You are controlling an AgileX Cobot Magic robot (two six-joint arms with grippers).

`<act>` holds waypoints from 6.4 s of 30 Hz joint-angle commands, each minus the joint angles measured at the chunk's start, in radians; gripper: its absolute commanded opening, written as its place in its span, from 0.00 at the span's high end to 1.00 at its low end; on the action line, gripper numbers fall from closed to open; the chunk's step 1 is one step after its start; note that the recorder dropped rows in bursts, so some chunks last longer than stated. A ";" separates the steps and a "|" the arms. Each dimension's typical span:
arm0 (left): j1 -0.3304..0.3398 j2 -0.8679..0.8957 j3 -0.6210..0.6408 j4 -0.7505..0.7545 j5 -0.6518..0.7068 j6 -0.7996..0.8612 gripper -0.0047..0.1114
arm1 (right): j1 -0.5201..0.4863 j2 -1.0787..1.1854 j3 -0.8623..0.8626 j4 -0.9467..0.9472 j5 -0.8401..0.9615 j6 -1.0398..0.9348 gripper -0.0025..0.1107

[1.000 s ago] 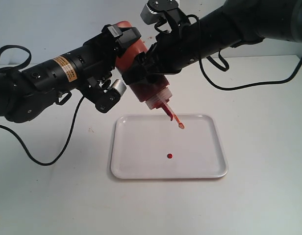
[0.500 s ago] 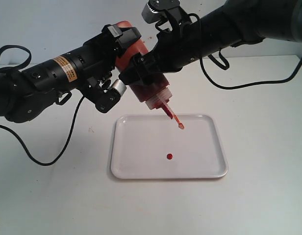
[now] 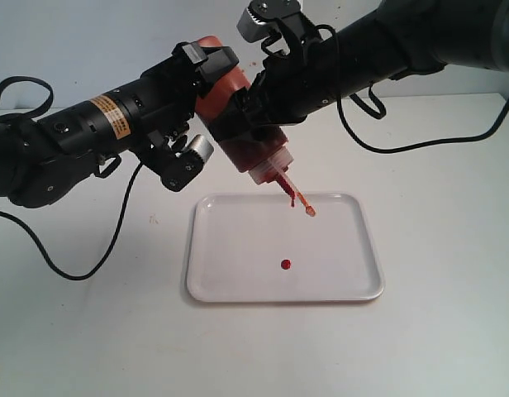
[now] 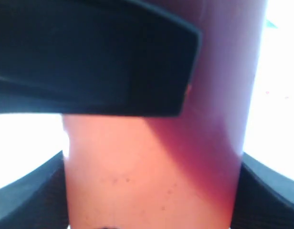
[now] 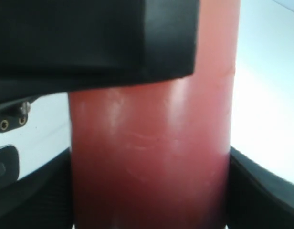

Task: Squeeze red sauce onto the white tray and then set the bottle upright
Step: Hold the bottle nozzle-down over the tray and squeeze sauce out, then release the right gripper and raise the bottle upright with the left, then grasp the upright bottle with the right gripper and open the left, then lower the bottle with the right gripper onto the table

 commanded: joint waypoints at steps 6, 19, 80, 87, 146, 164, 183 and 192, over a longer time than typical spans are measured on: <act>-0.004 -0.018 -0.014 -0.032 -0.062 -0.020 0.96 | -0.005 -0.002 -0.001 -0.007 0.019 -0.026 0.98; -0.004 -0.018 -0.014 -0.032 -0.062 -0.020 0.96 | -0.005 -0.002 -0.001 -0.007 0.017 -0.026 0.98; 0.000 0.033 0.184 -0.354 -0.270 -0.487 0.96 | -0.245 -0.311 0.013 -0.394 0.012 0.251 0.07; 0.000 0.033 0.246 -0.378 -0.407 -0.868 0.96 | -0.370 -0.311 0.162 -0.029 -0.027 0.025 0.07; 0.105 0.033 0.159 0.029 -0.256 -2.190 0.32 | 0.123 0.001 0.098 0.841 -0.206 -1.056 0.98; 0.105 0.033 0.159 -0.034 -0.172 -2.105 0.06 | 0.042 0.006 0.098 0.841 -0.304 -1.084 0.98; 0.105 0.033 0.159 -0.240 -0.138 -2.007 0.06 | -0.116 0.486 -0.393 0.841 0.019 -0.991 0.98; 0.105 0.033 0.159 -0.249 -0.142 -1.979 0.06 | -0.172 0.590 -0.484 0.841 0.332 -0.926 0.98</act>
